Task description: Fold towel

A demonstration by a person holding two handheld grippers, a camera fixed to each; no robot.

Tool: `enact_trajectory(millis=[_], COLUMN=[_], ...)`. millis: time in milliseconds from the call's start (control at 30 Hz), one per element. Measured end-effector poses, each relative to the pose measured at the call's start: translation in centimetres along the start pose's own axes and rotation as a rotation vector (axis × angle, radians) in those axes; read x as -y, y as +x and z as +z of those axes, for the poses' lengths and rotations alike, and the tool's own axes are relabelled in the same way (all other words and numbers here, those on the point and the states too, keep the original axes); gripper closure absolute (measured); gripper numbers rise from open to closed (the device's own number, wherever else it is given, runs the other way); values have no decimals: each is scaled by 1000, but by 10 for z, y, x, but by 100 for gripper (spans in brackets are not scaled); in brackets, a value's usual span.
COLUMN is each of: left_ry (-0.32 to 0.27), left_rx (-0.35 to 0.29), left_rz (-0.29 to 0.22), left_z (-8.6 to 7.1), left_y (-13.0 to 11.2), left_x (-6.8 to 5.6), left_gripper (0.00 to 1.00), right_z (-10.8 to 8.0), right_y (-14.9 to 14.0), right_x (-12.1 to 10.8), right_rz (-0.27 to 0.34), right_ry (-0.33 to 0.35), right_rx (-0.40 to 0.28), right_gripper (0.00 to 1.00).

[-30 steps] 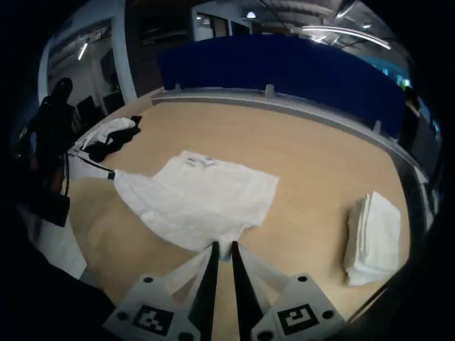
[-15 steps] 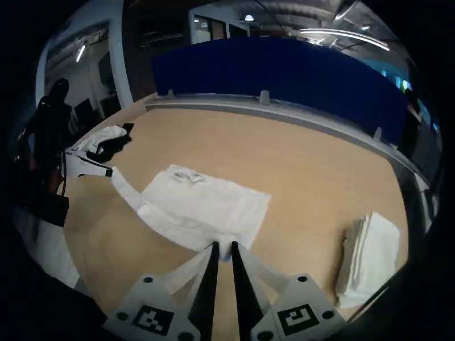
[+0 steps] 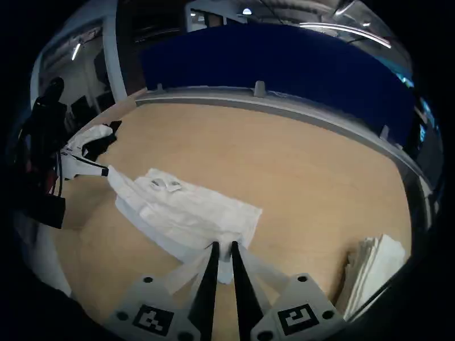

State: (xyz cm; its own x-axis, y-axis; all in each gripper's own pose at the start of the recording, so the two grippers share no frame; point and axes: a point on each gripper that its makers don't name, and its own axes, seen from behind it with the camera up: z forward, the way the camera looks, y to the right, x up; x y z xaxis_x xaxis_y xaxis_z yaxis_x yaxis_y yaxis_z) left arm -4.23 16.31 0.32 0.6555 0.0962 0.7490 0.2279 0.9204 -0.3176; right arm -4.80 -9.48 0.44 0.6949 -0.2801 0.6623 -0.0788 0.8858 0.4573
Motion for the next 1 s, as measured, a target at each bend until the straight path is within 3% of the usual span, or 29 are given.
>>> enact_trajectory(millis=[267,667,867,1000], left_ry=[-2,-3,4,15], left_rx=[40,55,72,77], left_rz=[-4,-3,-20,-15], left_z=[24,60,70,76], left_y=[-8,4,7,9], left_x=[8,23,29,34], left_gripper=[94,94,90,81], right_z=[17,53,63,68], right_y=[-6,0,6,9], right_x=[-6,-25,-31,-35], right_rz=[26,79,81,81], right_ry=[2,-23,-39,-54], right_rx=[30,50,49,44], right_gripper=[83,83,80,77])
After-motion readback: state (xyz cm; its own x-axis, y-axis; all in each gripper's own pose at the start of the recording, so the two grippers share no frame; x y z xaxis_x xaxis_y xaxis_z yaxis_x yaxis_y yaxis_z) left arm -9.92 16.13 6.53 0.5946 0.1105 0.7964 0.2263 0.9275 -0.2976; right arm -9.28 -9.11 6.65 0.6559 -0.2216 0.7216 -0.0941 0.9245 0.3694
